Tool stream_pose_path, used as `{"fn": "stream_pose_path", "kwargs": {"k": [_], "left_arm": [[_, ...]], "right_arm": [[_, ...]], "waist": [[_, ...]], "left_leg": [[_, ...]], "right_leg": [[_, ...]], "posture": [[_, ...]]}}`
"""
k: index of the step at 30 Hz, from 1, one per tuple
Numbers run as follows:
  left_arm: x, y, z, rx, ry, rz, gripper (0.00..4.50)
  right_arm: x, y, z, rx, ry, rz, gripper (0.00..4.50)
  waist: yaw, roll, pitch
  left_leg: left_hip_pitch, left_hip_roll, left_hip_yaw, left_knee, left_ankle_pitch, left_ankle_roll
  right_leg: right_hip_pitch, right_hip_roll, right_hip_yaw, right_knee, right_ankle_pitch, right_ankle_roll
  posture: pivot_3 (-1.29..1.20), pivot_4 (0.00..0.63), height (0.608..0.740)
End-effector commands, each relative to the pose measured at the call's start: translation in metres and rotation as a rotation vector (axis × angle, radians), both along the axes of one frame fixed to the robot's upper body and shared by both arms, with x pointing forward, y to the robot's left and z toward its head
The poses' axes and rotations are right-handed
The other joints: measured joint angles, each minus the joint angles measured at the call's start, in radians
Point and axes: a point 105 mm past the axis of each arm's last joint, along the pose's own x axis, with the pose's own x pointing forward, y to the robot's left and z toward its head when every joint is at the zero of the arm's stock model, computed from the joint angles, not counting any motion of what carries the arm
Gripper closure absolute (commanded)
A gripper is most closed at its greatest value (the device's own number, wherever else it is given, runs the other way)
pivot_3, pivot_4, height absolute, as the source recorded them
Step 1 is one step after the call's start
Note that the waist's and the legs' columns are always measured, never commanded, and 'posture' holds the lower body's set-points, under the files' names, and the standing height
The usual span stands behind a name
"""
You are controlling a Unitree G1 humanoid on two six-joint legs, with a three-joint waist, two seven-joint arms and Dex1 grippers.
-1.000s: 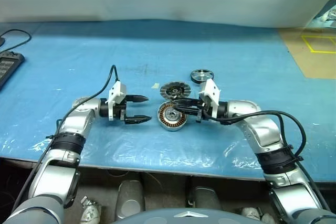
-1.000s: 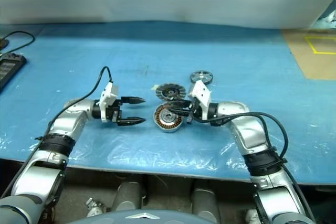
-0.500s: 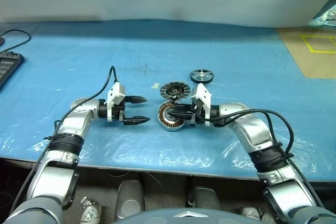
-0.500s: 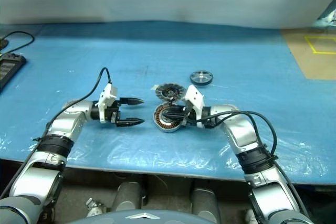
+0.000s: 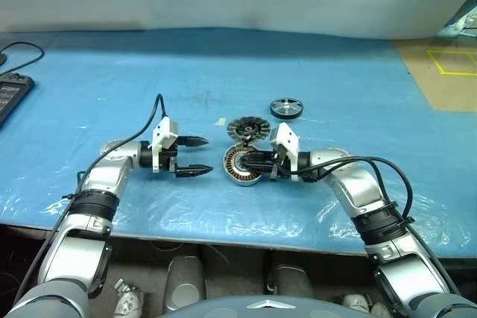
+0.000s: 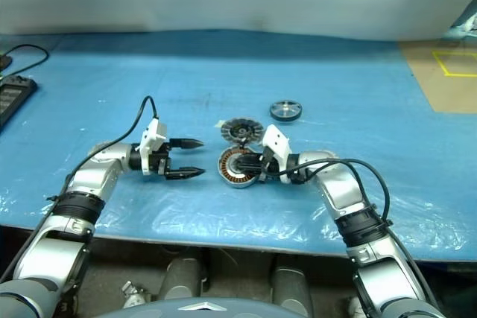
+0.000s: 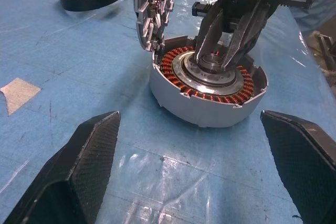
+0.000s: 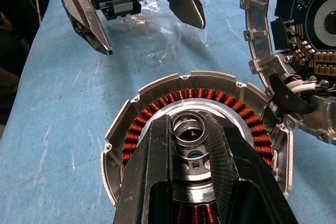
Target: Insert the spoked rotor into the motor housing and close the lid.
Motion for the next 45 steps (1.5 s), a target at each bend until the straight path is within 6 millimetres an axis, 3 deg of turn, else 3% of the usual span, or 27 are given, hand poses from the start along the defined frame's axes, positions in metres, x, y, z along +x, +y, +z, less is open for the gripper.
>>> {"fn": "stream_pose_path", "kwargs": {"k": [1, 8, 13, 25, 28, 33, 45], "left_arm": [[0.002, 0.003, 0.008, 0.002, -0.046, 0.008, 0.00], [0.003, 0.002, 0.008, 0.003, -0.051, 0.010, 0.00], [0.003, 0.002, 0.007, 0.002, -0.046, 0.011, 0.00], [0.002, 0.002, 0.004, 0.004, -0.046, 0.016, 0.00], [0.002, 0.003, 0.003, 0.006, -0.043, 0.016, 0.00], [0.001, 0.003, 0.000, 0.008, -0.039, 0.016, 0.00], [-0.002, 0.001, -0.001, 0.016, -0.047, 0.018, 0.00]], "right_arm": [[-0.002, 0.000, 0.003, -0.005, -0.026, 0.020, 3.93], [-0.003, 0.000, 0.001, -0.014, -0.021, 0.025, 3.93], [0.000, 0.001, 0.002, -0.008, -0.052, 0.013, 2.26], [-0.003, 0.002, 0.008, 0.025, -0.044, 0.026, 2.26], [-0.003, 0.003, 0.010, 0.045, -0.037, 0.030, 2.86], [-0.003, 0.005, 0.013, 0.069, -0.027, 0.029, 4.46], [0.001, 0.006, 0.000, 0.041, 0.014, 0.015, 4.46]], "waist": [[0.000, 0.000, 0.000], [0.000, 0.000, 0.000], [0.000, 0.000, 0.000], [0.000, 0.000, 0.000], [0.000, 0.000, 0.000], [0.000, 0.000, 0.000], [0.000, 0.000, 0.000]], "left_leg": [[0.000, 0.000, 0.000, 0.000, 0.000, 0.000], [0.000, 0.000, 0.000, 0.000, 0.000, 0.000], [0.000, 0.000, 0.000, 0.001, 0.000, 0.000], [0.000, 0.000, 0.000, 0.001, 0.000, 0.000], [0.000, 0.000, 0.000, 0.001, 0.000, 0.000], [0.000, 0.000, 0.000, 0.001, 0.000, 0.000], [0.000, 0.000, 0.000, 0.001, 0.000, 0.000]], "right_leg": [[0.000, 0.000, 0.000, 0.000, 0.000, 0.000], [0.000, 0.000, 0.000, 0.000, 0.000, 0.000], [0.000, 0.000, 0.000, 0.001, 0.000, 0.000], [0.000, 0.000, 0.000, 0.001, 0.000, 0.000], [0.000, 0.000, 0.000, 0.001, 0.000, 0.000], [0.000, 0.000, 0.000, 0.001, 0.000, 0.000], [0.000, 0.000, 0.000, 0.001, 0.000, 0.000]], "posture": [[0.00, 0.150, 0.740], [0.00, 0.150, 0.740], [0.00, 0.150, 0.740], [0.00, 0.150, 0.740], [0.00, 0.150, 0.740], [0.00, 0.150, 0.740], [0.00, 0.150, 0.740]]}}
